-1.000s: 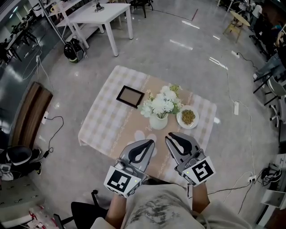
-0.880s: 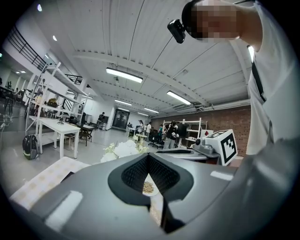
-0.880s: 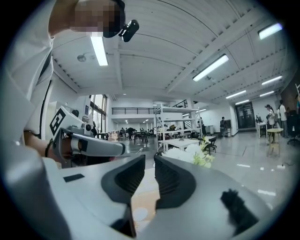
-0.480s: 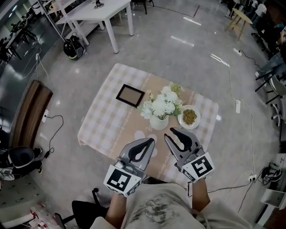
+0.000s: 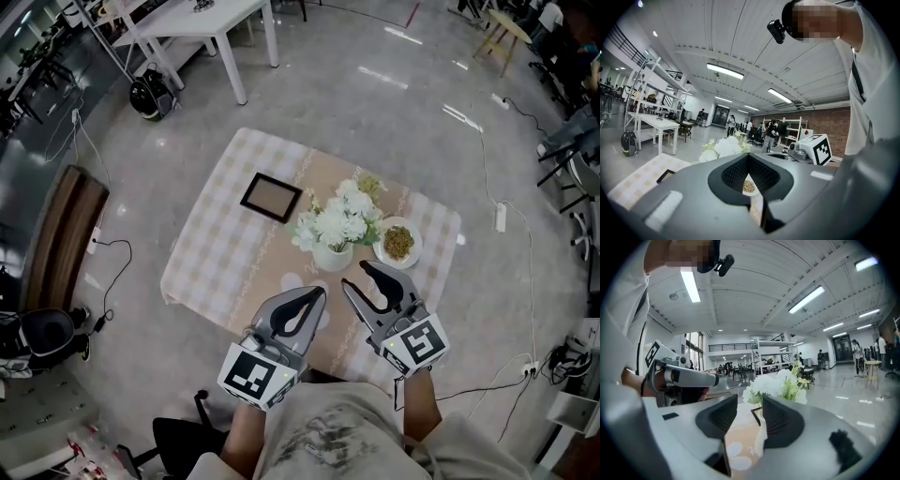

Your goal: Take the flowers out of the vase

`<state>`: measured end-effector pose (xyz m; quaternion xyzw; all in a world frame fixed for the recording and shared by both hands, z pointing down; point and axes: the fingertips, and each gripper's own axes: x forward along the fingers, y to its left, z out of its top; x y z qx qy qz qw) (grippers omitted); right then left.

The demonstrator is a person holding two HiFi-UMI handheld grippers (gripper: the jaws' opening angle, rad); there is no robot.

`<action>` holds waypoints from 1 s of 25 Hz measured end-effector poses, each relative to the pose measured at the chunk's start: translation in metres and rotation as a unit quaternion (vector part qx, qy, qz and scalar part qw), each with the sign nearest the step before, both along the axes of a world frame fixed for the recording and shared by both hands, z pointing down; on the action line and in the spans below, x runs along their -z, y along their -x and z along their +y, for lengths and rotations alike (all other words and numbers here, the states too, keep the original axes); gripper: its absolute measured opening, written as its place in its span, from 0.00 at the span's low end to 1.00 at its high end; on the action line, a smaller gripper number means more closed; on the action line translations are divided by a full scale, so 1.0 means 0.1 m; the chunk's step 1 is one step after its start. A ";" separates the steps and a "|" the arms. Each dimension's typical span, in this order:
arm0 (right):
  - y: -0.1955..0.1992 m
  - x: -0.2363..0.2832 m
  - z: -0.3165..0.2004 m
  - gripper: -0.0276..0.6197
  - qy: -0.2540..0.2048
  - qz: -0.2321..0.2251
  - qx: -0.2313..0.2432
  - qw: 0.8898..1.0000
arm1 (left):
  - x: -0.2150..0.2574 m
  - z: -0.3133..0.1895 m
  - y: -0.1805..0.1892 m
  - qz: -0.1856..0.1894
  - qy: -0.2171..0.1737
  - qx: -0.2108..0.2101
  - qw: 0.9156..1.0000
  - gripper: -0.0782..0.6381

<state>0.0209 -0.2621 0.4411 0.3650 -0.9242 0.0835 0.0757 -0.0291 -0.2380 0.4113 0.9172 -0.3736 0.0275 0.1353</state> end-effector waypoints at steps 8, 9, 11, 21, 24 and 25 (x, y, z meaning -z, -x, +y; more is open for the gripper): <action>-0.02 -0.11 -0.11 0.37 0.017 0.004 -0.001 1.000 | -0.04 -0.06 -0.04 0.000 0.007 0.000 1.000 0.12; -0.03 -0.14 -0.12 0.38 0.019 0.003 -0.003 1.000 | -0.05 -0.07 -0.04 0.000 0.008 0.000 1.000 0.12; -0.04 -0.19 -0.14 0.39 0.024 0.001 -0.006 1.000 | -0.07 -0.08 -0.05 0.000 0.009 0.000 1.000 0.12; -0.12 -0.39 -0.32 0.46 0.042 -0.017 -0.021 0.999 | -0.12 -0.13 -0.08 -0.003 0.016 0.002 1.000 0.12; -0.14 -0.41 -0.36 0.49 0.043 -0.022 -0.024 0.999 | -0.14 -0.13 -0.08 -0.003 0.017 0.002 1.000 0.12; -0.15 -0.42 -0.38 0.50 0.043 -0.025 -0.026 0.998 | -0.15 -0.13 -0.09 -0.004 0.018 0.003 1.000 0.12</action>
